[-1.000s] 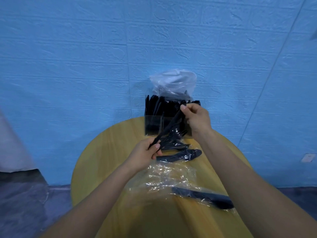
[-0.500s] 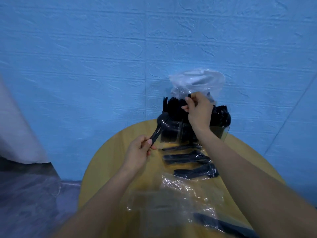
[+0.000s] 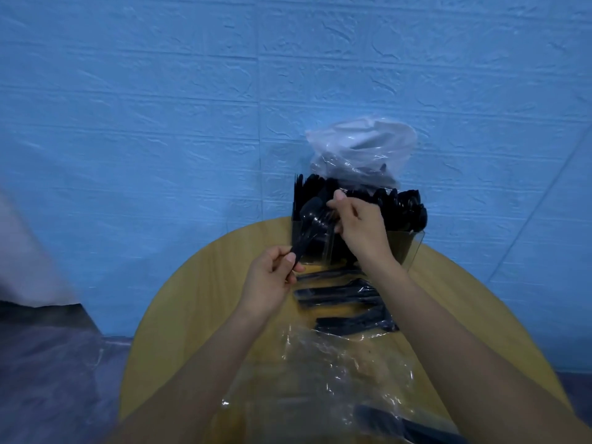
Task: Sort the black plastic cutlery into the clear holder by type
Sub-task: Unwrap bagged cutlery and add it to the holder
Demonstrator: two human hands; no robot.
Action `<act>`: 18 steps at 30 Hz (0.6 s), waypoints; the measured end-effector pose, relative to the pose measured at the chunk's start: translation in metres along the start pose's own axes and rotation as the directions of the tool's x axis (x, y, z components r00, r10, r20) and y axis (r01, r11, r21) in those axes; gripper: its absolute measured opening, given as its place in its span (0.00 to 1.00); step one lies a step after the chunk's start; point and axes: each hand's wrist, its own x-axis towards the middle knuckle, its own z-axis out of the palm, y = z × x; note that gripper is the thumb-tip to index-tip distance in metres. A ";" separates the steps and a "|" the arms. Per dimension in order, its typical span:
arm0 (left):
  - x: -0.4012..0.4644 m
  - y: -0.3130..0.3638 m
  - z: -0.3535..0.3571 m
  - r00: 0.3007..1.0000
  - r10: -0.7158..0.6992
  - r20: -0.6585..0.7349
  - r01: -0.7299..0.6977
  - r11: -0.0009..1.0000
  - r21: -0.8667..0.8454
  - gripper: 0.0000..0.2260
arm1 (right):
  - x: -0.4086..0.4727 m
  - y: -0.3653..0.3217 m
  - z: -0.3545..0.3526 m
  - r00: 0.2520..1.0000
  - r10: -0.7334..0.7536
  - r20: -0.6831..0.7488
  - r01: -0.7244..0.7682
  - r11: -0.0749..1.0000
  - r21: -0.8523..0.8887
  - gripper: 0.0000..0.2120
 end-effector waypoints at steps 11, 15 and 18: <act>0.009 0.002 0.034 0.998 0.066 -0.012 -0.065 0.997 0.050 0.07 | 0.014 0.011 -0.071 0.945 0.270 -0.183 -0.150 0.859 0.490 0.08; 0.016 0.001 0.039 0.997 0.070 -0.028 -0.068 0.995 0.070 0.07 | 0.022 0.011 -0.095 0.912 0.160 -0.377 -0.009 0.928 0.372 0.09; 0.019 -0.001 0.041 0.997 0.075 -0.019 -0.073 0.994 0.085 0.07 | 0.024 0.013 -0.093 0.914 -0.031 -0.405 0.109 0.979 0.172 0.11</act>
